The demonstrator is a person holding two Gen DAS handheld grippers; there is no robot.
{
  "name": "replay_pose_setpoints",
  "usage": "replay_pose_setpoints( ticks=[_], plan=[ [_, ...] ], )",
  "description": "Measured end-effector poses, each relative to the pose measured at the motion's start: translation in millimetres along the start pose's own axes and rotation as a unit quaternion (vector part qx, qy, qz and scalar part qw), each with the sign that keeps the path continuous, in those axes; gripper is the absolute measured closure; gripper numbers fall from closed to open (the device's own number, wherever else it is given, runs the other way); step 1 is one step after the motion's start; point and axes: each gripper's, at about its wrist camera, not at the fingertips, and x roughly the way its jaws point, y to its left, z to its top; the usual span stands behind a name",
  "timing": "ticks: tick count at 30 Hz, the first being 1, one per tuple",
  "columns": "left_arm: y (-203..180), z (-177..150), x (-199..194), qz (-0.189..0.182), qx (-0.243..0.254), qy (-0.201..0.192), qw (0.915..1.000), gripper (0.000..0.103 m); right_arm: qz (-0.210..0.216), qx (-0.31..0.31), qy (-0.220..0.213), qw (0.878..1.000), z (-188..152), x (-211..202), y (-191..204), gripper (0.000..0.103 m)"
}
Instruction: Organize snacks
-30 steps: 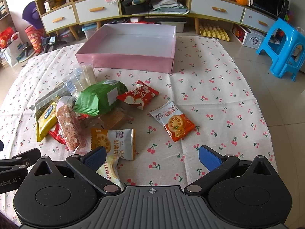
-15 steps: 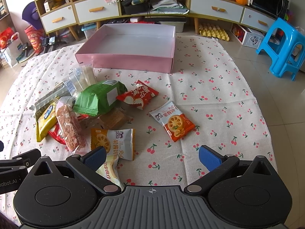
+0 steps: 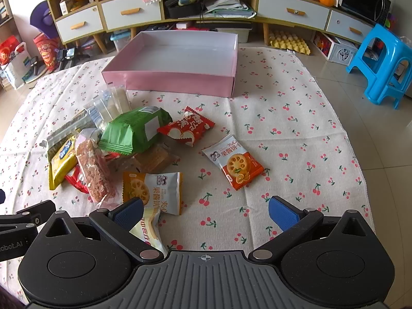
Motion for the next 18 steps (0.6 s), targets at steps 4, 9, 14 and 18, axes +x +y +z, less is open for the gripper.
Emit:
replay_pose_setpoints(
  ticks=[4,9,14,18],
  plan=[
    [0.2,-1.1,0.6,-0.001,0.001,0.001,1.0,0.003,0.0,0.0,0.0,1.0,0.2,-0.1,0.0,0.0],
    [0.1,-1.6,1.3,-0.001,0.0,0.003,1.0,0.003,0.0,-0.002,0.001,1.0,-0.2,0.5,0.5,0.0],
    [0.0,-1.9,2.0,-0.002,0.001,0.004,1.0,0.003,-0.001,-0.002,0.002,1.0,-0.2,1.0,0.9,0.0],
    [0.1,-2.0,2.4,-0.002,0.002,0.004,1.0,0.003,-0.001,-0.003,0.002,1.0,-0.1,1.0,1.0,0.0]
  ],
)
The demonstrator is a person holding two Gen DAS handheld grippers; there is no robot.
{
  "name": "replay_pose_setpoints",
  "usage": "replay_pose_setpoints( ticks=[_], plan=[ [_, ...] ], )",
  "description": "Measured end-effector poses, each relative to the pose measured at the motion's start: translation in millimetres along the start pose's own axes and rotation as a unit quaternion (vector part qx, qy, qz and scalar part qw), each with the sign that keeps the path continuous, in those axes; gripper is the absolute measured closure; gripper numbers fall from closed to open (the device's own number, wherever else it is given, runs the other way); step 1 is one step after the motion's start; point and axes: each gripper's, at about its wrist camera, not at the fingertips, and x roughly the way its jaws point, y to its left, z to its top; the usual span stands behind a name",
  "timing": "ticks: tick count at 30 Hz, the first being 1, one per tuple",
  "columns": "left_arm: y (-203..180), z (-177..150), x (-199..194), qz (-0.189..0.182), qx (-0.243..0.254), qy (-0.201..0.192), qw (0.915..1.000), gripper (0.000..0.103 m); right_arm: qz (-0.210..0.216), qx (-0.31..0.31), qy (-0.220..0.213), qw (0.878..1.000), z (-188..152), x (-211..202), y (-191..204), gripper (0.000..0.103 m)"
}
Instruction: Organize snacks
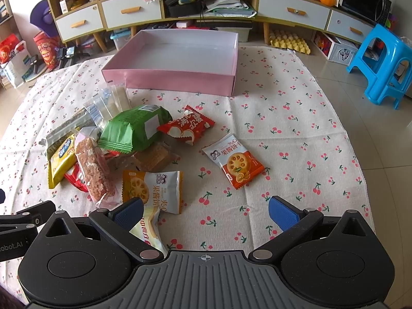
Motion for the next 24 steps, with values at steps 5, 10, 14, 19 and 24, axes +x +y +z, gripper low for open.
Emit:
replay_pose_setpoints(
  ticks=[5,10,14,19,24],
  plan=[
    [-0.3,0.3,0.4,-0.001,0.002,0.003,1.0,0.003,0.0,0.0,0.0,1.0,0.0,0.0,0.2,0.0],
    [-0.6,-0.2,0.6,0.0,0.001,0.002,1.0,0.003,0.0,0.0,0.0,1.0,0.0,0.0,0.3,0.0],
    [-0.4,-0.1,0.4,0.0,0.002,0.003,1.0,0.003,-0.001,0.0,0.0,1.0,-0.1,-0.2,0.3,0.0],
    [-0.5,1.3,1.0,0.0,0.003,0.004,1.0,0.003,-0.001,0.0,0.0,1.0,-1.3,0.2,-0.3,0.0],
    [0.0,4.9,-0.1,-0.005,0.002,0.009,0.9999,0.003,-0.002,0.005,-0.001,1.0,-1.7,-2.0,-5.0,0.0]
  ],
)
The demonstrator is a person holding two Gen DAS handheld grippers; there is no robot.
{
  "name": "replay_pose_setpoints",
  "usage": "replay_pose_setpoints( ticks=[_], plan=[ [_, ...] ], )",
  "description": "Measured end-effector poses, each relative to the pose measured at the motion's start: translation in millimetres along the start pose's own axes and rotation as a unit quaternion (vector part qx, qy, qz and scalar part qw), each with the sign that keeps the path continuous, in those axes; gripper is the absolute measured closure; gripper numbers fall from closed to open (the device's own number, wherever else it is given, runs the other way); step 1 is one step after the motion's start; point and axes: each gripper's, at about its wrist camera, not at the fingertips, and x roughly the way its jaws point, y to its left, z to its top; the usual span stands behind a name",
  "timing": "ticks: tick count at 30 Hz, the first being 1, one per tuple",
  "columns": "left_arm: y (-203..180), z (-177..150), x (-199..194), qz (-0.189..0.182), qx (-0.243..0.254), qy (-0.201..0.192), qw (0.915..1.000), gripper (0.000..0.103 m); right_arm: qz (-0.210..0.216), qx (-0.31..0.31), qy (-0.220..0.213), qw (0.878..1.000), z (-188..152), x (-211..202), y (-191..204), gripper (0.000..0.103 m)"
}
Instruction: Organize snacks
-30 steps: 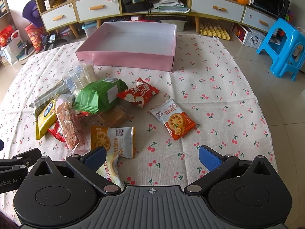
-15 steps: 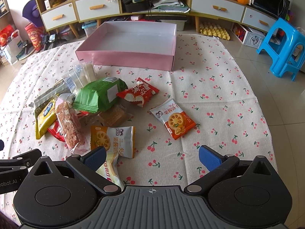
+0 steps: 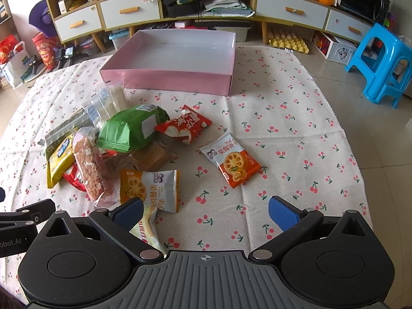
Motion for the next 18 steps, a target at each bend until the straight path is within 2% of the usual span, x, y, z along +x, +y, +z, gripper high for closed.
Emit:
replay_pose_setpoints(
  ticks=[3,8,13,18],
  plan=[
    [1.0,1.9,-2.0,0.004,0.003,-0.006,1.0,0.003,-0.001,0.004,-0.003,1.0,3.3,-4.4,-3.0,0.0],
    [4.6,12.5,-12.0,0.012,0.029,-0.045,0.9985,0.001,0.012,0.011,0.007,1.0,13.1,-6.8,-7.4,0.0],
    [25.6,33.1,-4.3,-0.025,0.014,-0.023,0.9993,0.001,0.041,0.039,0.029,0.998,26.0,-3.6,-12.4,0.0],
    [40.8,45.4,12.9,-0.022,0.012,-0.018,0.9995,0.002,0.045,0.021,0.028,0.998,42.8,-2.9,-4.4,0.0]
  ],
)
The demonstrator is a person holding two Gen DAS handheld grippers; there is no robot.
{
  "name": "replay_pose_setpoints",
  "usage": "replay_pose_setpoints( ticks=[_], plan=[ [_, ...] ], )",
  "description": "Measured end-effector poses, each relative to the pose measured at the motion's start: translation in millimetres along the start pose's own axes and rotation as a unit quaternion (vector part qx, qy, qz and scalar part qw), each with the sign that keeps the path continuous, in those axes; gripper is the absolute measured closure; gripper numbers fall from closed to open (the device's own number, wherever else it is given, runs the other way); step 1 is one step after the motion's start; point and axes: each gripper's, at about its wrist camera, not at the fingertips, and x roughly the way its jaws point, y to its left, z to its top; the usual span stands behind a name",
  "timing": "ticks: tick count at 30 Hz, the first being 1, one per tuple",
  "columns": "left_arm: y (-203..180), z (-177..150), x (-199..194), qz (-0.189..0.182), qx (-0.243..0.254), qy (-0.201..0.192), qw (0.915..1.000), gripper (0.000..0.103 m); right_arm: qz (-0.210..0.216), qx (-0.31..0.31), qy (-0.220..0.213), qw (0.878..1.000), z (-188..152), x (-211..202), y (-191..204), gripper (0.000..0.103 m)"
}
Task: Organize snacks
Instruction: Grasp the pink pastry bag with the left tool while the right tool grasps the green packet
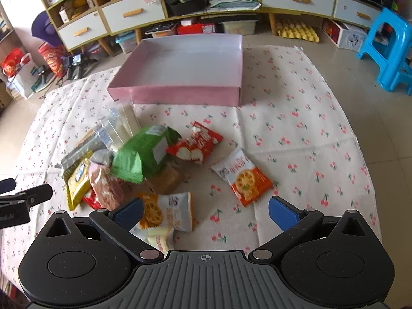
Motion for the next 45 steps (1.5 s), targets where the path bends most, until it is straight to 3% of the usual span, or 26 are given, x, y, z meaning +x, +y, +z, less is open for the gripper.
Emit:
replay_pose_setpoints(
  ticks=[4,7,10,17,30,36,39,45],
  plan=[
    [12.0,-1.3,14.2,-0.014,-0.003,-0.002,0.9999,0.008,0.039,0.019,0.0,0.999,7.0,7.5,-0.7,0.0],
    [17.7,-3.2,14.4,-0.06,-0.012,0.007,0.9981,0.011,0.091,0.049,0.039,0.994,10.8,24.3,-4.1,0.0],
    [15.6,-5.9,16.1,-0.109,-0.03,0.022,0.9934,0.016,0.096,0.059,0.034,0.993,17.0,32.8,-3.1,0.0],
    [-13.0,-5.9,19.7,-0.166,-0.048,0.043,0.984,0.026,0.178,0.139,0.048,0.973,36.0,55.7,-5.1,0.001],
    [-40.0,-1.8,47.8,-0.169,-0.082,0.082,0.9788,0.041,0.17,0.159,0.082,0.969,55.5,96.0,13.6,0.017],
    [-43.2,-1.8,51.4,-0.165,-0.079,0.092,0.9788,0.053,0.149,0.153,0.088,0.973,54.5,103.0,21.8,0.024],
    [-41.6,-2.6,52.4,-0.166,-0.083,0.098,0.9778,0.055,0.141,0.145,0.084,0.976,53.7,101.4,22.5,0.034],
    [-34.9,-3.9,50.8,-0.177,-0.097,0.106,0.9735,0.075,0.141,0.144,0.082,0.976,50.8,98.0,16.1,0.05]
  ],
)
